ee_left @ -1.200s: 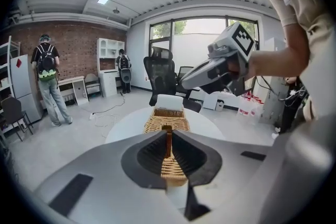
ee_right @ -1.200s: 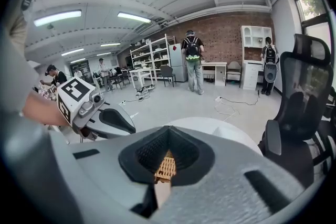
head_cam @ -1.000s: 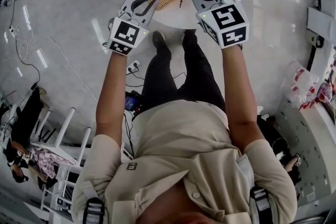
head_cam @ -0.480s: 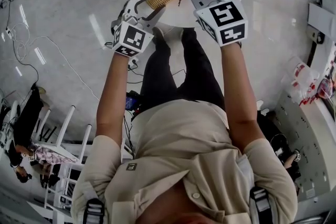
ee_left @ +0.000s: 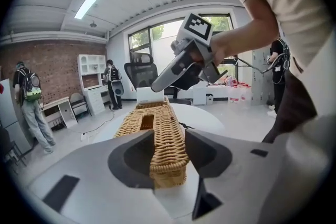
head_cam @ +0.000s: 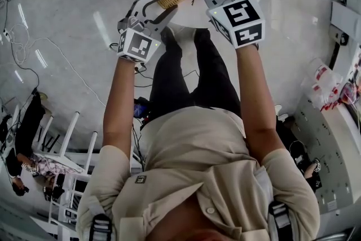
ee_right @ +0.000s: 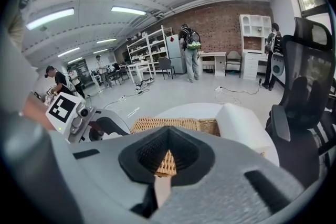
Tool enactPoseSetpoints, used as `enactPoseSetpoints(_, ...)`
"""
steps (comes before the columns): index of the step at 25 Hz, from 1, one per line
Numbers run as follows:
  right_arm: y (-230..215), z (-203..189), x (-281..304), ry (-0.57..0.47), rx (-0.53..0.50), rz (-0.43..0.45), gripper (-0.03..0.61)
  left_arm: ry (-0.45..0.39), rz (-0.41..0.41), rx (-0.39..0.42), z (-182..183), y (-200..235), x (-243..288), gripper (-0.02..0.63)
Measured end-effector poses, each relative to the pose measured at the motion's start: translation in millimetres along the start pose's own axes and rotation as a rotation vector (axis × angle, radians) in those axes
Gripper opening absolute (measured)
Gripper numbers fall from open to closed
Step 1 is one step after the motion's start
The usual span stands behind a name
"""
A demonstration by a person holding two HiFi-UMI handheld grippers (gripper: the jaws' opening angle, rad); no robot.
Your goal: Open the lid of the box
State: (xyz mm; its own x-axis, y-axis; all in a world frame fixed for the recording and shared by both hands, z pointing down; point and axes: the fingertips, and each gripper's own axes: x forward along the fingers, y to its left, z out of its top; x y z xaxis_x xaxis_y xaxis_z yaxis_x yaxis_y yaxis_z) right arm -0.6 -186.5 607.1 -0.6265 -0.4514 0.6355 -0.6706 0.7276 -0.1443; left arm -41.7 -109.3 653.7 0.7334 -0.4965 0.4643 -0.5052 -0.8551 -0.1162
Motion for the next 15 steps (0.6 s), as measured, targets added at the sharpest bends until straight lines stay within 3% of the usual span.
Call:
enactPoseSetpoints(3,-0.6,-3.1,2.4,0.008,-0.001,-0.001,-0.008,-0.005,-0.030,0.024,-2.6,-4.2,0.4,0.177)
enactPoseSetpoints(7,-1.8,-2.6,1.6,0.013,-0.001,-0.005,-0.007,0.047,-0.062,0.088,-11.4,-12.1,4.3,0.179)
enactPoseSetpoints(15,0.4,-3.6,-0.8,0.014,0.000,-0.006,-0.007,0.047,-0.003,0.129,-10.2,-12.7,0.2,0.162)
